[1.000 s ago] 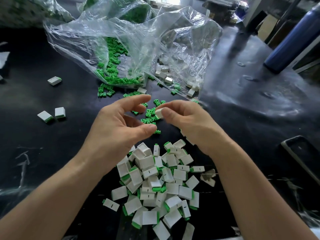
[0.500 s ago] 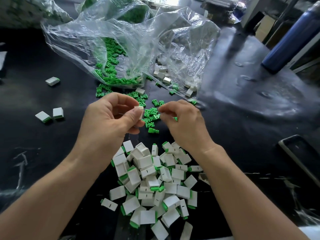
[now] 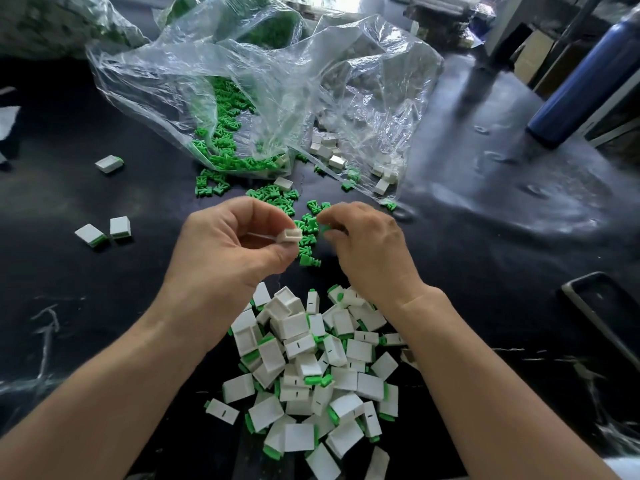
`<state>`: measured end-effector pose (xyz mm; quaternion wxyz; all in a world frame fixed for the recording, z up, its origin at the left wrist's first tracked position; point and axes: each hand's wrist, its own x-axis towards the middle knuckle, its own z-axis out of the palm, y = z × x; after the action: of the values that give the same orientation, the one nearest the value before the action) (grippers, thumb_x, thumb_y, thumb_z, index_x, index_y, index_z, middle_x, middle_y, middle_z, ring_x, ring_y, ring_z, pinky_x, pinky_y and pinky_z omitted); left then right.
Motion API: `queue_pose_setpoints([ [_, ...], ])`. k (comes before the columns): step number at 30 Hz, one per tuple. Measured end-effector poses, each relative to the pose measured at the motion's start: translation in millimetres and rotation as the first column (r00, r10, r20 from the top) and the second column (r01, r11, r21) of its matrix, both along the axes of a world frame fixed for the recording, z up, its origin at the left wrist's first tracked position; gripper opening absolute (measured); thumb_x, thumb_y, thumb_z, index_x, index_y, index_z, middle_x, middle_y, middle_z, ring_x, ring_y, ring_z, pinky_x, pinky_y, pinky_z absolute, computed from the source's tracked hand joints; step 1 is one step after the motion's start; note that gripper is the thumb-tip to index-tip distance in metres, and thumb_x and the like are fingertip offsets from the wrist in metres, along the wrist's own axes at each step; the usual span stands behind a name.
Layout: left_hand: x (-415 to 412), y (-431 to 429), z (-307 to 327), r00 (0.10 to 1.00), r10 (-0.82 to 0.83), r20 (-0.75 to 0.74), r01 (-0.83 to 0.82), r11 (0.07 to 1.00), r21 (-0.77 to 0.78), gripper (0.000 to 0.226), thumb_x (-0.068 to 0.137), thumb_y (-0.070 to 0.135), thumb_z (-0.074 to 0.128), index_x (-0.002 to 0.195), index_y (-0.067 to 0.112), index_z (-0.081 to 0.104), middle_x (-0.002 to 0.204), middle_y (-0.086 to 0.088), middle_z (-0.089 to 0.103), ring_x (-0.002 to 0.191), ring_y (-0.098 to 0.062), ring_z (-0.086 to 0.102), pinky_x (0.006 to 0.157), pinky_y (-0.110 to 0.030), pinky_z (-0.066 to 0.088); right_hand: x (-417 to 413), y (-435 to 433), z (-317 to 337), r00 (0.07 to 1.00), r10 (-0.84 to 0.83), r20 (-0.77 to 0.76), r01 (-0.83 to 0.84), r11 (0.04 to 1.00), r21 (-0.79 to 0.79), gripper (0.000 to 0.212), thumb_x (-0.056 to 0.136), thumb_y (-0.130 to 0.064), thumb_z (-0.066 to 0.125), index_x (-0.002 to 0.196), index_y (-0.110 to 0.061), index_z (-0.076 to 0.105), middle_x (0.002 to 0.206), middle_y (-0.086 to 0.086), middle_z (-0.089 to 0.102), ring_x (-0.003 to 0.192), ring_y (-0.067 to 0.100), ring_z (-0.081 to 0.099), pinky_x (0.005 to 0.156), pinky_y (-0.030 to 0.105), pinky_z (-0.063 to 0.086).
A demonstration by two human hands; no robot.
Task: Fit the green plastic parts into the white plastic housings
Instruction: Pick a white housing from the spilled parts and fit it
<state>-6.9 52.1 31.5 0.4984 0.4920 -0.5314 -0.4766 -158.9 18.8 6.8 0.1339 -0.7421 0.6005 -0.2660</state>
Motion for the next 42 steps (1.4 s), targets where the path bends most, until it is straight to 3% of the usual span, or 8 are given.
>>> queue_pose_setpoints([
  [3,0.2,0.0,0.1,1.0,0.0,-0.005,0.0,1.0,0.01,0.023,0.066,0.001,0.074,0.061,0.023,0.07,0.062,0.003,0.068,0.057,-0.007,0.061,0.06,-0.022,0.054,-5.7,2.6,10.6,0.922,-0.033,0.386,0.01,0.998,0.06,0.016,0.083,-0.002,0.063,0.087,-0.016,0.067,0.08,-0.005,0.066,0.076,0.003,0.062,0.076,0.017,0.049],
  [5,-0.9,0.4,0.6,1.0,-0.002,-0.024,0.003,1.0,0.021,0.02,0.067,-0.001,0.073,0.062,0.018,0.068,0.06,0.003,0.067,0.055,-0.007,0.059,0.056,-0.019,0.052,-7.0,6.3,18.8,0.778,-0.037,0.627,-0.073,0.986,0.149,0.023,0.083,0.001,0.063,0.078,-0.021,0.059,0.073,-0.003,0.063,0.073,0.014,0.066,0.068,0.021,0.052],
  [8,-2.4,1.7,1.0,0.999,-0.021,-0.043,0.022,0.999,0.034,0.016,0.069,-0.001,0.071,0.068,0.014,0.066,0.058,0.004,0.066,0.051,-0.005,0.057,0.053,-0.015,0.05,-4.9,12.5,28.2,0.646,0.02,0.763,-0.252,0.949,0.188,0.023,0.086,0.005,0.056,0.082,-0.018,0.059,0.074,0.0,0.065,0.065,0.009,0.066,0.06,0.017,0.051],
  [12,-0.6,1.3,0.1,0.998,-0.02,-0.055,0.024,0.997,0.074,0.013,0.072,0.001,0.069,0.071,0.012,0.063,0.059,0.0,0.066,0.055,-0.009,0.061,0.052,-0.017,0.051,-0.2,16.6,34.6,0.608,-0.007,0.794,-0.294,0.927,0.233,0.019,0.089,0.002,0.052,0.082,-0.015,0.056,0.072,-0.001,0.067,0.061,0.006,0.066,0.059,0.018,0.053],
  [16,-2.4,2.4,2.0,0.997,-0.048,-0.055,0.054,0.992,0.115,0.011,0.065,0.016,0.068,0.074,0.013,0.062,0.064,-0.004,0.069,0.055,-0.011,0.065,0.051,-0.02,0.053,0.2,18.0,35.5,0.624,0.013,0.781,-0.302,0.926,0.226,0.014,0.089,-0.002,0.053,0.084,-0.016,0.055,0.068,-0.004,0.068,0.063,0.006,0.067,0.059,0.018,0.053],
  [21,-3.5,3.7,4.5,0.996,-0.057,-0.074,0.065,0.991,0.113,0.007,0.071,0.008,0.067,0.077,0.01,0.067,0.063,-0.003,0.07,0.054,-0.008,0.064,0.051,-0.018,0.052,0.9,19.8,35.2,0.654,0.102,0.75,-0.314,0.938,0.146,0.022,0.084,0.003,0.059,0.076,-0.018,0.063,0.069,-0.001,0.064,0.062,0.005,0.06,0.059,0.014,0.047],
  [30,-3.8,3.1,4.9,0.997,-0.026,-0.076,0.033,0.994,0.106,0.005,0.071,0.006,0.067,0.075,0.009,0.067,0.059,-0.003,0.069,0.051,-0.008,0.063,0.05,-0.018,0.053,2.8,20.3,35.7,0.705,0.112,0.7,-0.281,0.951,0.131,0.022,0.082,0.0,0.063,0.074,-0.021,0.064,0.066,-0.003,0.062,0.062,0.006,0.054,0.059,0.014,0.045],
  [42,-1.5,2.6,3.2,1.0,-0.019,-0.003,0.019,0.998,0.053,0.008,0.069,0.008,0.069,0.073,0.014,0.067,0.06,-0.001,0.069,0.051,-0.009,0.064,0.05,-0.019,0.053,4.9,22.3,33.2,0.781,0.113,0.614,-0.267,0.95,0.164,0.021,0.084,-0.005,0.064,0.074,-0.024,0.065,0.07,0.002,0.065,0.066,0.012,0.058,0.07,0.035,0.053],
])
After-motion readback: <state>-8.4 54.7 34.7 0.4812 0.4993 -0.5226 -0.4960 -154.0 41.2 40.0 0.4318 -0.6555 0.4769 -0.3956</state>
